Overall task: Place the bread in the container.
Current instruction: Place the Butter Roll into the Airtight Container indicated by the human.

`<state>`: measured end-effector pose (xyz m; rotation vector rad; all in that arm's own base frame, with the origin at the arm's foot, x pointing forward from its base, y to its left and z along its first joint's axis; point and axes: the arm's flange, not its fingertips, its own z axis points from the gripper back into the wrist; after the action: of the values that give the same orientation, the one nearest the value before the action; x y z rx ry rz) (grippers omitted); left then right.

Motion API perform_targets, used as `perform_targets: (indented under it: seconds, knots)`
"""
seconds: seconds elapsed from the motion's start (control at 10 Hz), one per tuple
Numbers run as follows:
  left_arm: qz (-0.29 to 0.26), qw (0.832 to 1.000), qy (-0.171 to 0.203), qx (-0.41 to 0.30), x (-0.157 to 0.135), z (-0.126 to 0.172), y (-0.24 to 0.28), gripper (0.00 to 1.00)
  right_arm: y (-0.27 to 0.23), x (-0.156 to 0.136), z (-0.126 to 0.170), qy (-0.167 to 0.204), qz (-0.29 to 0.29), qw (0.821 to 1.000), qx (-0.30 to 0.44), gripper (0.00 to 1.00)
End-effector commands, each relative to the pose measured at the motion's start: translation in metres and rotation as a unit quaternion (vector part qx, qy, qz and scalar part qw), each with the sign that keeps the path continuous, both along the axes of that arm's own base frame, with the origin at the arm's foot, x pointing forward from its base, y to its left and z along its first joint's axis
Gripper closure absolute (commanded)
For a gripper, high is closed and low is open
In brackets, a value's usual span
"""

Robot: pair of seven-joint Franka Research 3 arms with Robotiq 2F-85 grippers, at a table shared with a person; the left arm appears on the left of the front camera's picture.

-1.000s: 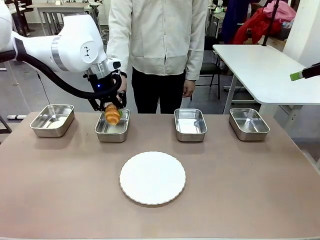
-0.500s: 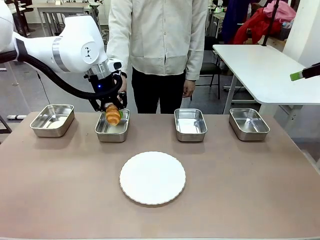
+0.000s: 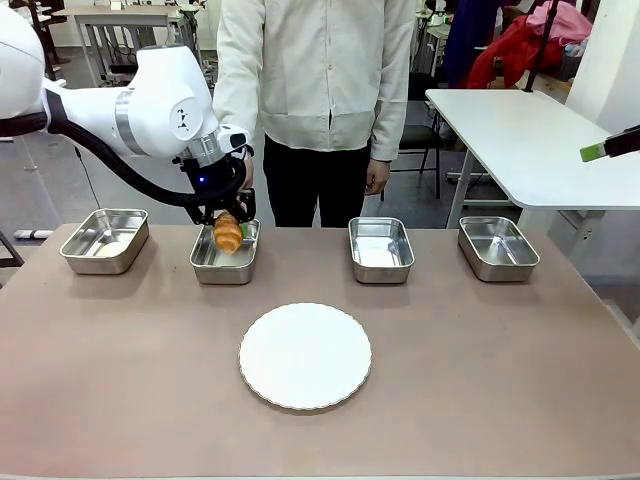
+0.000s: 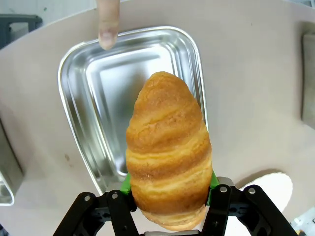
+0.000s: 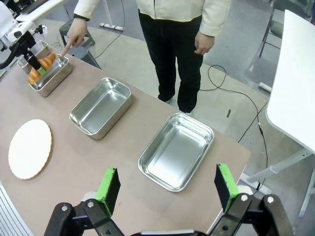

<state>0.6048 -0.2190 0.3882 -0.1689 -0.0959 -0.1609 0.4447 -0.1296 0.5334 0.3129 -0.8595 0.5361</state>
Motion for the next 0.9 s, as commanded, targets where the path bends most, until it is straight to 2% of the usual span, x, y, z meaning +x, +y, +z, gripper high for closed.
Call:
perform_targets:
  seconds: [0.0, 0.1, 0.2, 0.8]
  knots:
    - [-0.018, 1.000, -0.021, 0.005, 0.003, -0.001, 0.005, 0.46, 0.000, 0.001, 0.001, -0.008, 0.002, 1.000, 0.010, 0.00]
    - [-0.013, 1.000, -0.021, -0.002, 0.005, -0.003, 0.006, 0.46, 0.000, 0.001, 0.001, -0.008, 0.002, 1.000, 0.010, 0.00]
    - [-0.020, 0.999, -0.027, 0.014, 0.004, -0.006, 0.007, 0.00, 0.000, 0.001, 0.001, -0.008, 0.002, 1.000, 0.010, 0.00]
    - [-0.023, 0.999, -0.034, 0.014, 0.000, -0.002, 0.016, 0.00, 0.000, 0.001, 0.001, -0.008, 0.002, 1.000, 0.010, 0.00]
